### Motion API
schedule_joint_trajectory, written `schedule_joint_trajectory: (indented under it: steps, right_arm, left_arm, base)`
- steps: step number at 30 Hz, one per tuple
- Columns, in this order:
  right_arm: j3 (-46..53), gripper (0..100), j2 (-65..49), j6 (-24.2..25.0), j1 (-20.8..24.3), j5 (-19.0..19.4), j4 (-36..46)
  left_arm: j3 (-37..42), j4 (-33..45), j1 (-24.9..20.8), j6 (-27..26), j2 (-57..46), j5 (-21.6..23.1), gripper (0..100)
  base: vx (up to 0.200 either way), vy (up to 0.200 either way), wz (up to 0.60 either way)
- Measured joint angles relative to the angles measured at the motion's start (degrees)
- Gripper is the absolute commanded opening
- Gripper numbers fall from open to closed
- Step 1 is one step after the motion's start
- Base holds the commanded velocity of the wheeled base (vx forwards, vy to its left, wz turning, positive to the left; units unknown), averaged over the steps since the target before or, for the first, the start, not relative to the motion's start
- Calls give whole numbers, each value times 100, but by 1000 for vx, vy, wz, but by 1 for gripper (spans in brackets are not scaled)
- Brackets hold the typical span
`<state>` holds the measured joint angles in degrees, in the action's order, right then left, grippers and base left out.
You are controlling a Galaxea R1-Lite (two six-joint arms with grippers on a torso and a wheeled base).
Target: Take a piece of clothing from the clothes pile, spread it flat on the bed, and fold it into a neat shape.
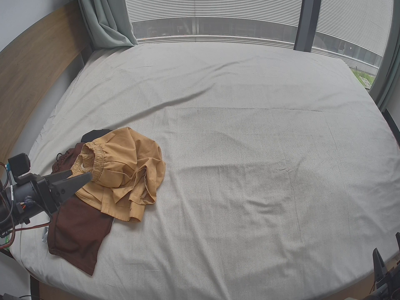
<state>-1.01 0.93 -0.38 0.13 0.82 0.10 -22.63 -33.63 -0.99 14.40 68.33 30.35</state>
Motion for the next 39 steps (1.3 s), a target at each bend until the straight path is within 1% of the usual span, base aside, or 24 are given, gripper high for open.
schedule_joint_trajectory:
  steps: [9,16,22,29,34,39]
  right_arm:
    - [0,100,0,-5,5,0,0]
    - [0,100,0,-5,2,-2,0]
    - [0,100,0,-5,0,0,0]
    - [0,100,0,-5,2,0,0]
    - [0,100,0,-5,2,-2,0]
    - [0,100,0,0,0,-4,0]
  left_arm:
    - [-44,-725,329,-132,763,167,100]
    - [-129,-887,500,-230,1235,205,100]
    - [-240,-903,713,-244,1554,413,100]
    - [-319,-1152,862,-246,1921,440,100]
    - [-355,-1519,901,-263,2249,405,100]
    - [-538,-2000,1061,-290,2693,421,100]
  base:
    - [0,0,0]
    - [0,0,0]
    - [0,0,0]
    - [0,0,0]
    - [0,0,0]
    - [0,0,0]
